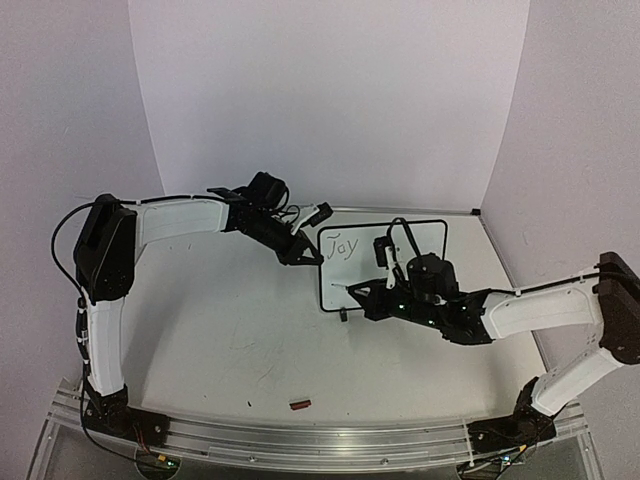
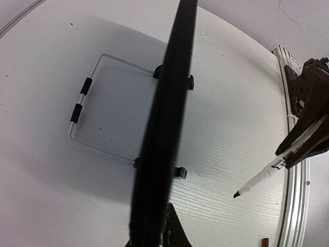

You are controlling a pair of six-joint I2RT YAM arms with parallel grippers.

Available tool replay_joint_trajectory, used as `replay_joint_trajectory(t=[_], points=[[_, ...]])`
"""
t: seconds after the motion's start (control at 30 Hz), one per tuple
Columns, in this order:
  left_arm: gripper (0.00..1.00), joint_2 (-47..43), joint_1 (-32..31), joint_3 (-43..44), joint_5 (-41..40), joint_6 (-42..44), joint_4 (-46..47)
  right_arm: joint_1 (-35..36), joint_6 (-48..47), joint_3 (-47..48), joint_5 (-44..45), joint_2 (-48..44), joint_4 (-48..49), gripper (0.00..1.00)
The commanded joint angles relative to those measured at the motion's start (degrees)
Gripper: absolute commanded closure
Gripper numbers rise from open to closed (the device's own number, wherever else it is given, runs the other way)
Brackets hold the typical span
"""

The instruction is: Write a sentence on the whiteboard

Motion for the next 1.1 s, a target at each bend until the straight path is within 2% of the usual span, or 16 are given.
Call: replay_joint_trajectory(t=[0.0, 0.2, 0.5, 0.83, 1.07], points=[[1.0, -0.4, 0.3, -1.4, -3.2, 1.8, -3.1, 0.4, 0.5, 4.3, 4.4, 3.5, 4.2, 1.0], [1.0, -0.5, 0.3, -1.6, -3.1, 1.8, -3.2, 0.7, 1.3, 6.0, 7.9, 7.5, 5.0, 1.0], [1.0, -0.4, 0.3, -1.6, -3.0, 1.8, -3.2, 0.7, 1.9, 8.9, 7.1, 12.4, 5.1, 1.0], [1.0, -0.3, 0.3, -1.4, -3.0, 1.8, -3.1, 0.7, 3.8, 9.7, 10.8, 14.8, 4.8, 1.0], [1.0, -0.3, 0.3, -1.4, -3.0, 1.8, -3.1, 0.7, 4.9, 7.5, 15.1, 12.7, 4.6, 1.0]])
